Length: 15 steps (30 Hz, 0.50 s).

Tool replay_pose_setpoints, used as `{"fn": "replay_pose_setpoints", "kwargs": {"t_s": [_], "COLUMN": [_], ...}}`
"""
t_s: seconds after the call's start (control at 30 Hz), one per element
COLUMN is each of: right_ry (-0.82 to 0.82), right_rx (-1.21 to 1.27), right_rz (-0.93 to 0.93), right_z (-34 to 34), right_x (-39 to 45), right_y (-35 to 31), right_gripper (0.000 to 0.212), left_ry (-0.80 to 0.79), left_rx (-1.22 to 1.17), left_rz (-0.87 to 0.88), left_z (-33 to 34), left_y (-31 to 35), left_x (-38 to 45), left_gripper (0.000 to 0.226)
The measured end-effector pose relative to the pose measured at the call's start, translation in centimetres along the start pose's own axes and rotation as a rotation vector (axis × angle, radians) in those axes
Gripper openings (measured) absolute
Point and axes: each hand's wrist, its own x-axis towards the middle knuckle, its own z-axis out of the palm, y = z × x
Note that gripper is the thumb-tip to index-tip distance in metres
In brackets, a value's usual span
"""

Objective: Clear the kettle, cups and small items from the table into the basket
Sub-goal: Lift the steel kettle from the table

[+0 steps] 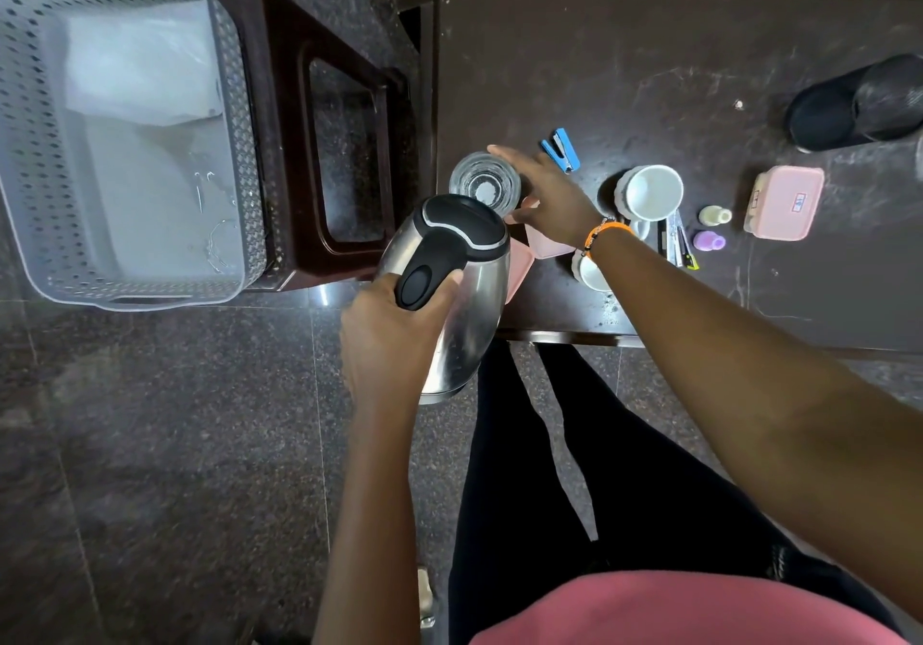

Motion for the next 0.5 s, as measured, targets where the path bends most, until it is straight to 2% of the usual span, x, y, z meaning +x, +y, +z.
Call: {"fn": "replay_pose_setpoints", "kwargs": {"t_s": [0.5], "right_ry": [-0.005], "right_rx": [-0.003], "right_rz": [0.018], "right_z": [-0.08], "right_x": [-0.18], "right_y": [-0.32], "right_gripper": [0.085], "left_ry": [0.005], "left_rx": [-0.051], "left_rz": [-0.018], "left_z": [0.12], "left_y": [0.46], "left_x": [-0.31], "left_gripper": [0.046]}}
